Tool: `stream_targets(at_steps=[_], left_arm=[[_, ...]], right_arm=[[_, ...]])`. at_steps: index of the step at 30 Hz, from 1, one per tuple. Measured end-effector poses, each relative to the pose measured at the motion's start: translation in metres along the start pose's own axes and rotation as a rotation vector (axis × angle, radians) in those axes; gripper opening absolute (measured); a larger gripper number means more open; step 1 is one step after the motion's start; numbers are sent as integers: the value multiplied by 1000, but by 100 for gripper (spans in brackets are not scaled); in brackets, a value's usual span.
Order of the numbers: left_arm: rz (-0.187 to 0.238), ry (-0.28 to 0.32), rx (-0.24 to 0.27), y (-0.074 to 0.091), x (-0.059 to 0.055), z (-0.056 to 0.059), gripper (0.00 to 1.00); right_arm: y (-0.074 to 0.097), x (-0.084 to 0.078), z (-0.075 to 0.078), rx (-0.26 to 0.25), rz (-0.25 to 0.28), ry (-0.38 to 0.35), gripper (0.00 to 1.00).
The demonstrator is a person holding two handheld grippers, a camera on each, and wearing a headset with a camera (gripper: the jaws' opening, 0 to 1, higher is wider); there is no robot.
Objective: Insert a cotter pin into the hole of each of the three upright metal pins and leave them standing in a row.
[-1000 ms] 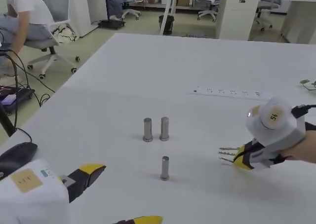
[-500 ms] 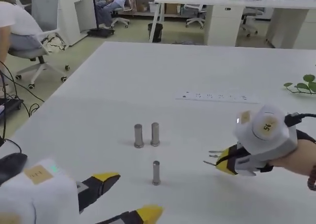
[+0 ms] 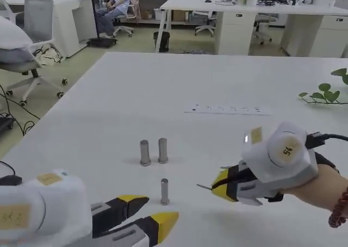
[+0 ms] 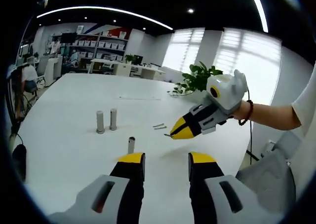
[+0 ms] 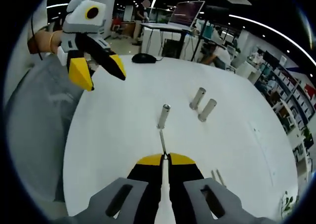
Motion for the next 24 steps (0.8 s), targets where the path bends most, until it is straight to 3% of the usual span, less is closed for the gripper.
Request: stream_targets(at_steps=[10, 24], left_arm=[[10, 113, -38, -10, -2, 3, 24], [31, 196, -60, -16, -3, 7, 13]], right_arm=[[4, 15, -24, 44, 68, 45, 4], [5, 25, -46, 109, 136, 85, 4]])
Point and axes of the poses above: the centre of the closed fingertips' face, and the gripper's own axes: y roughly backward along the fingers, z roughly to its right, x roughly out of its top, the point moved 9 cm from there along y, roughly backward along the fingers, and after that the axes turned 11 degrees about -y, right-handed, at the moved point
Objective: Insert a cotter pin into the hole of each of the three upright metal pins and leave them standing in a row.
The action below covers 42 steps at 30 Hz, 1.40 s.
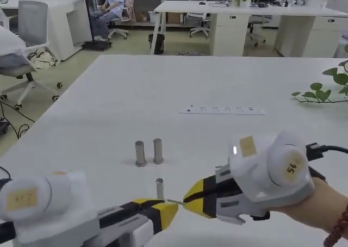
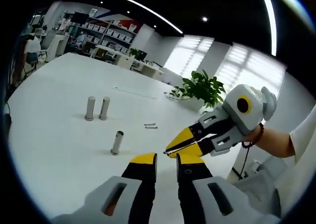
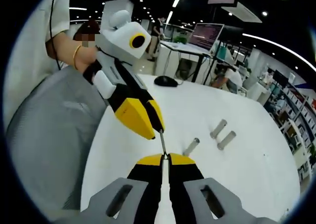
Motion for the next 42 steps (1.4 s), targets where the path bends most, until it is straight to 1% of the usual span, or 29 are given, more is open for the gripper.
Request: stream_targets(at_steps=[6, 9, 12, 13, 16, 21, 23, 27, 30, 32, 34, 35, 37, 39, 40, 42], left_arm=[[1, 23, 0, -3, -2, 1, 9], [13, 49, 2, -3, -2, 1, 6], [8, 49, 5, -3, -3, 0, 2], [15, 50, 1, -3, -2, 1, 1], [18, 65, 0, -3, -2, 1, 1], [22, 73, -8, -3, -4, 2, 0], [22, 66, -9, -2, -4, 2, 0], [12, 32, -11, -1, -4, 4, 0], [2, 11, -14, -2, -4, 5, 0], [-3, -2, -15, -2, -4, 6, 0], [-6, -12, -15, -2, -5, 7, 0], [-8, -17, -14, -2, -5, 7, 0], [-21, -42, -17, -1, -6, 6, 0], [-32, -71, -21, -1, -6, 7, 0], [-38, -95, -29, -1, -5, 8, 0], [-48, -119, -36, 0, -6, 9, 0]], right_arm=[[0, 3, -3, 7, 19, 6, 4], [0, 4, -4, 9, 21, 12, 4], [0, 5, -4, 10, 25, 14, 4], [0, 5, -5, 11, 23, 17, 4], [0, 6, -5, 10, 21, 23, 4], [1, 5, -6, 13, 21, 22, 4], [1, 5, -7, 13, 23, 18, 4], [1, 4, -8, 24, 27, 9, 5], [0, 2, -9, 37, 31, -27, 6], [-1, 0, -9, 35, 35, -40, 9], [-1, -2, -10, 50, 40, -71, 10], [0, -3, -10, 52, 51, -87, 10], [1, -4, -9, 63, 58, -120, 10], [2, -4, -9, 67, 65, -130, 10], [3, -5, -9, 81, 71, -151, 10], [4, -5, -8, 94, 80, -169, 10]])
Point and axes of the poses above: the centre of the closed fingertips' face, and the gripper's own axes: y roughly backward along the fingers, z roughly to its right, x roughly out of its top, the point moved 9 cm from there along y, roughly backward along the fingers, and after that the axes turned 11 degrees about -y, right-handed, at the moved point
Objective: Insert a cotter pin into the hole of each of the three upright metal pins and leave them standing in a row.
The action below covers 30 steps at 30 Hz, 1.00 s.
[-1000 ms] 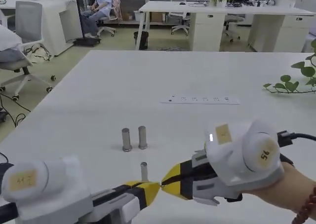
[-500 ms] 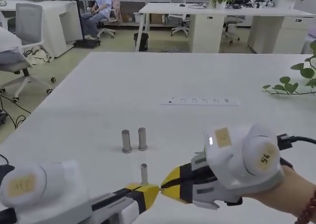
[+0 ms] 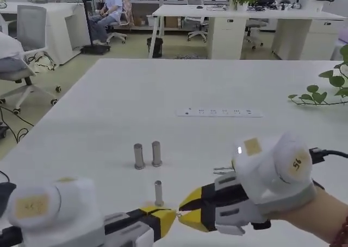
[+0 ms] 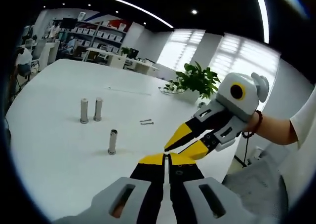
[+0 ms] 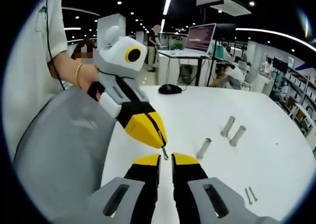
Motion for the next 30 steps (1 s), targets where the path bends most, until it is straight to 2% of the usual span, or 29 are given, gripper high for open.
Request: stream_targets(at_steps=[3, 10, 19, 23, 30], left_arm=[[-24, -52, -15, 1, -1, 2, 0], [-27, -104, -65, 3, -3, 4, 0], [-22, -191, -157, 4, 0, 12, 0], [-36, -216, -173, 4, -1, 13, 0], [-32, -225, -197, 5, -2, 16, 0]], right_arm=[[1, -3, -1, 53, 1, -40, 11], [1, -10, -3, 123, 5, -107, 12], [3, -14, -8, 188, 9, -117, 11], [4, -15, -10, 212, 10, -113, 8], [5, -16, -11, 234, 2, -101, 6]])
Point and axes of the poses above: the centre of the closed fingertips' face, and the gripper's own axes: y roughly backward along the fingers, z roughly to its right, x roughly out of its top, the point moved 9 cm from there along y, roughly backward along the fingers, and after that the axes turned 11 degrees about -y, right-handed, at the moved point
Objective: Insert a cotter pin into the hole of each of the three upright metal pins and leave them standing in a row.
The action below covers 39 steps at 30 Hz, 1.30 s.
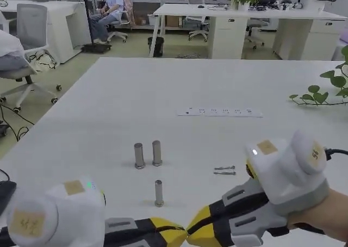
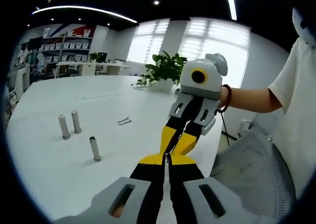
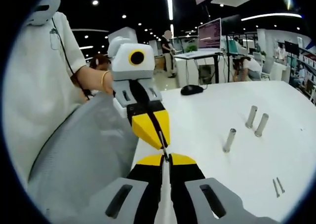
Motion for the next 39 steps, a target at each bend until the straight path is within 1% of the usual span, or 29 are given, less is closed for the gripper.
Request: stream_targets(at_steps=[3, 7, 11, 16, 18, 20, 22, 25, 28, 29, 33, 35, 37, 39], left_arm=[[5, 1, -6, 1, 0, 0, 0], [11, 3, -5, 1, 1, -1, 0], [12, 4, -1, 0, 1, -2, 0], [13, 7, 19, -2, 1, -3, 1], [5, 6, 33, -2, 0, -4, 3], [-10, -5, 51, -2, -2, -6, 6], [-10, -2, 63, -1, -4, -7, 8], [-7, 9, 84, 1, -5, -9, 10], [-9, 8, 127, 3, -8, -14, 13], [-9, 10, 132, 3, -8, -15, 13], [-3, 71, 216, 6, -13, -25, 13], [12, 113, 255, 6, -14, -30, 13], [23, 130, 274, 6, -15, -35, 13], [15, 129, 290, 5, -16, -38, 13]], right_arm=[[0, 0, -1, 9, -1, 5, 5], [0, 1, -2, 7, -4, 18, 4], [0, 3, -2, -3, -14, 32, 3], [1, 5, -2, -27, -36, 59, 3], [1, 6, 0, -44, -47, 70, 3], [2, 6, 2, -73, -71, 89, 3], [3, 6, 5, -99, -97, 105, 3], [4, 7, 10, -123, -103, 101, 3], [6, 9, 18, -173, -126, 111, 3], [6, 10, 20, -185, -131, 112, 3], [6, 13, 28, -222, -146, 118, 3], [5, 14, 32, -242, -151, 122, 3], [4, 15, 37, -260, -159, 125, 3], [1, 16, 41, -279, -172, 131, 3]])
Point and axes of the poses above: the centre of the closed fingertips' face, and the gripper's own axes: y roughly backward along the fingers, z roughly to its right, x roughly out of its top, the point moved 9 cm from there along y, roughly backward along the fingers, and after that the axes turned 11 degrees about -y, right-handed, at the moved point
